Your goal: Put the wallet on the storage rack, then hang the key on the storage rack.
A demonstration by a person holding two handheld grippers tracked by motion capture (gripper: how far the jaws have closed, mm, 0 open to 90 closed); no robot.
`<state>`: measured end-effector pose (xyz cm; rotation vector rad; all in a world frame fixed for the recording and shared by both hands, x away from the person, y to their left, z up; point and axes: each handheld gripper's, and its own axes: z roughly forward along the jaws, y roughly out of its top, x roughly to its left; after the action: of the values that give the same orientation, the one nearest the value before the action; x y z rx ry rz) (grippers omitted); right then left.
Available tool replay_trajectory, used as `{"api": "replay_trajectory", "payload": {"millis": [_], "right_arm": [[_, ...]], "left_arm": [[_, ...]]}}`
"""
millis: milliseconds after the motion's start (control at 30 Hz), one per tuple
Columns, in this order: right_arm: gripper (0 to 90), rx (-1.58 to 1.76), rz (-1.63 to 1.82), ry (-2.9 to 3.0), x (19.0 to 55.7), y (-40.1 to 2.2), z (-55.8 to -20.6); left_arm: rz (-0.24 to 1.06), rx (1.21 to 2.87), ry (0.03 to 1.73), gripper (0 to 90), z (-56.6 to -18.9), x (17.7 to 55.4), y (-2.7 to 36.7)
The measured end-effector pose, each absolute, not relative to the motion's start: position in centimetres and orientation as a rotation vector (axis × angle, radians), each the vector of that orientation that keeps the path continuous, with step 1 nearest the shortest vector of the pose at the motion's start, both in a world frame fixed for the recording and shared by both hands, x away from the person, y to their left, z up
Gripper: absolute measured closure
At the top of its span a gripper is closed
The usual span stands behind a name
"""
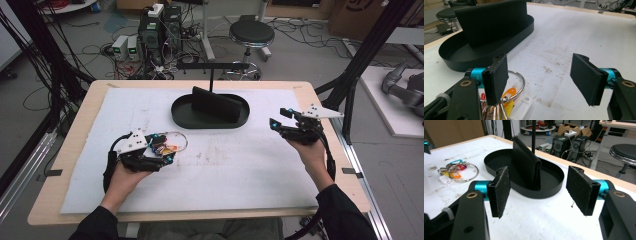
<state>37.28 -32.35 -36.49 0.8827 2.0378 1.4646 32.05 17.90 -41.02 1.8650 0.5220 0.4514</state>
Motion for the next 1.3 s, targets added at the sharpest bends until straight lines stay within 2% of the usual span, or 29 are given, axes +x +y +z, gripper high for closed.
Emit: {"api": "replay_trajectory", "payload": {"millis": [500,967,1300], "right_arm": [[34.2,0.926,1.450,1.941,32.1,-35.4,-38.5],[34.3,0.981,1.451,1.912,32.0,-36.3,-39.3],[34.5,0.985,1.456,1.913,32.2,-36.2,-39.5]], "left_arm": [[0.480,1.867,0.525,30.6,-41.0,32.5,18.1],[0.481,1.889,0.530,31.3,-41.2,33.2,17.2],[0.477,2.009,0.513,44.6,-42.2,34.1,15.8]]}}
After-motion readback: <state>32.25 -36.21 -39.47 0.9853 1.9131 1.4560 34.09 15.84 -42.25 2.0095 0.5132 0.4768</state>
